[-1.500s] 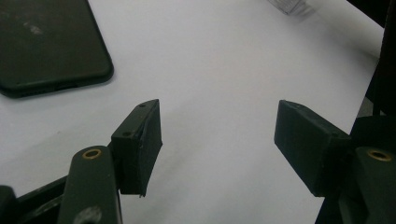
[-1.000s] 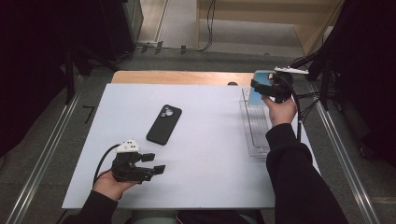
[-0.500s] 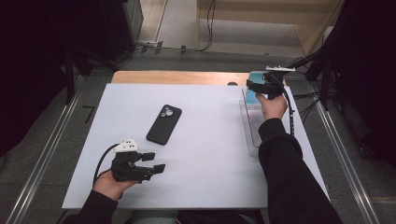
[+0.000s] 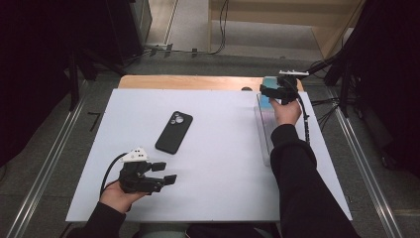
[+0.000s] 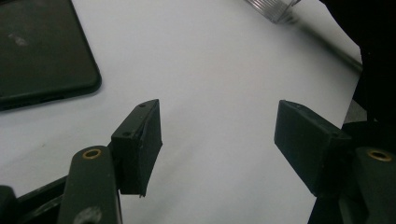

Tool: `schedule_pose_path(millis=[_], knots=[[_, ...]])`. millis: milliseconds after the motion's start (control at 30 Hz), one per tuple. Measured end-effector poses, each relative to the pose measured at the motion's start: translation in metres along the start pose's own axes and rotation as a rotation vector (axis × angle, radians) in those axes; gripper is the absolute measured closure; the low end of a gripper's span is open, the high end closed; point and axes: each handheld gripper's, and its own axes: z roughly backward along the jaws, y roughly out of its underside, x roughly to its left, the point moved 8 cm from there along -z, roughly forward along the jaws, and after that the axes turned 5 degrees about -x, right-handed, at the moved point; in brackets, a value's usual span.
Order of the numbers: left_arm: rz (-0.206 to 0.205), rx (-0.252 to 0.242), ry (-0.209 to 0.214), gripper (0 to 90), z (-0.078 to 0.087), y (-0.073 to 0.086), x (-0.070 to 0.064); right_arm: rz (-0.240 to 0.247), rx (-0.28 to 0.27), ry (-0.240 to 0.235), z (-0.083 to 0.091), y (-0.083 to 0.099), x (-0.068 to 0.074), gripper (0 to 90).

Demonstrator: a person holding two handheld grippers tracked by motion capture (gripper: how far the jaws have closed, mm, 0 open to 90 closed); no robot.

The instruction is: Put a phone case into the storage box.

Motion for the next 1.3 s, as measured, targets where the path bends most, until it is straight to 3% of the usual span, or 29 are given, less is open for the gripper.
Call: schedule_pose_path(millis=[167,333,533,600,733,1033,1300], knots=[[-0.004,0.005,-0.003,32.0,-0.001,0.000,0.000,0.008,0.004,0.001,0.000,0.001,-0.001,14.5],[0.000,0.004,-0.007,32.0,-0.001,0.000,0.001,0.002,0.010,-0.027,0.000,0.001,-0.003,9.2],[0.004,0.002,-0.008,32.0,-0.001,0.000,0.001,0.011,0.019,-0.013,0.000,0.002,-0.004,6.3],[0.003,0.003,-0.010,32.0,-0.001,0.001,0.002,0.001,0.019,-0.021,0.000,0.002,-0.004,1.0],[0.008,0.004,-0.011,32.0,-0.001,0.000,0.003,0.001,0.034,-0.030,0.003,0.003,-0.003,1.0],[0.009,0.008,-0.018,31.9,-0.003,-0.002,0.005,0.008,0.055,-0.044,0.019,0.005,-0.003,1.0],[0.028,0.017,-0.016,31.9,-0.005,-0.005,0.009,-0.010,0.073,-0.114,0.042,0.008,0.007,1.3]])
